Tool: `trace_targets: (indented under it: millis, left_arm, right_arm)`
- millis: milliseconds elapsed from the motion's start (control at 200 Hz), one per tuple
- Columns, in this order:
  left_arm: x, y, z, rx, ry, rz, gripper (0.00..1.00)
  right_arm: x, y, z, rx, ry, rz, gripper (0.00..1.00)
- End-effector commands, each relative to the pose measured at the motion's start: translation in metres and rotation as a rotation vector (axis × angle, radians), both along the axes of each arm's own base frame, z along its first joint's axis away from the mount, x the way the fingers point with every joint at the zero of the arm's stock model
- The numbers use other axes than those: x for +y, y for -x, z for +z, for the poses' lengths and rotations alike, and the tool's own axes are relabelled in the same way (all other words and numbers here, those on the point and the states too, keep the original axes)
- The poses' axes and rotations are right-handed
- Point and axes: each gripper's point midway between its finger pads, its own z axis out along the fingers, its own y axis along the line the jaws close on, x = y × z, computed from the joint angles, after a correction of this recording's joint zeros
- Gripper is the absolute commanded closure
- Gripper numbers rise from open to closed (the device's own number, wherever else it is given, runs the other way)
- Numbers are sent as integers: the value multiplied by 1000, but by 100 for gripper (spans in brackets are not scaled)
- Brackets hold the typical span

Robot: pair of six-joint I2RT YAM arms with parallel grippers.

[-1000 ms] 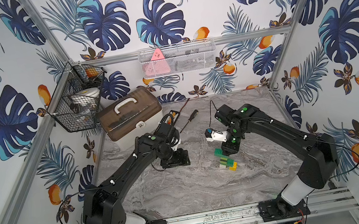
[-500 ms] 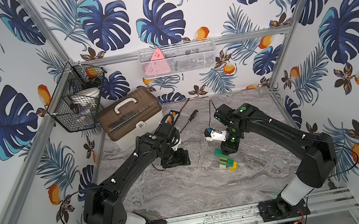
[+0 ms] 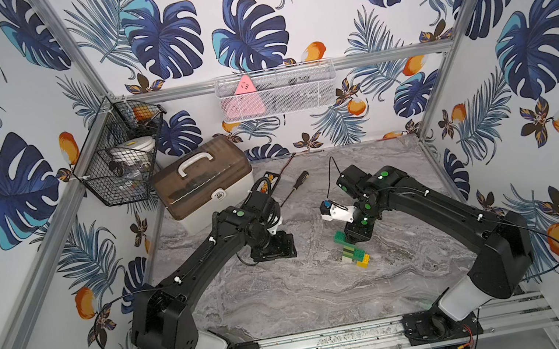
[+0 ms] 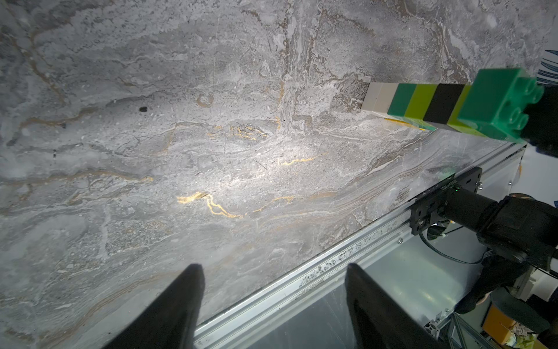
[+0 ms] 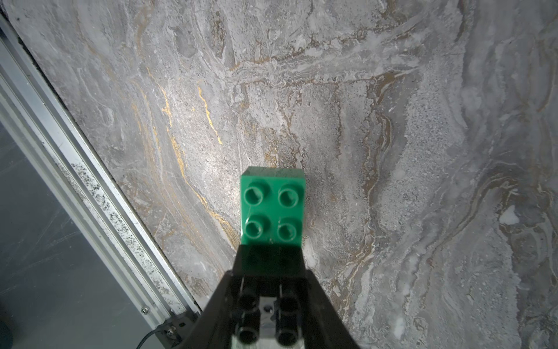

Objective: Assemble a giraffe with lego
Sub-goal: Assemble the lego brick with the lego brick.

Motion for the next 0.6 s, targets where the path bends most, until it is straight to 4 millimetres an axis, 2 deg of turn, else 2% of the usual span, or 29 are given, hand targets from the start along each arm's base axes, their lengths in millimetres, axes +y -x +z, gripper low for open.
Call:
trace_targets:
  millis: [0, 455, 595]
  left_arm:
    - [-2, -2, 3, -14, 6, -23, 21]
    - [-2, -1, 4, -18, 8, -21, 21]
    - [-2, -2, 5, -21, 11, -20, 21]
  right_arm:
    - [-7, 11, -8, 50, 28, -22, 82]
    - [-18, 20, -21, 63, 98, -67, 82]
    - [-17, 20, -19, 58, 89, -70, 77]
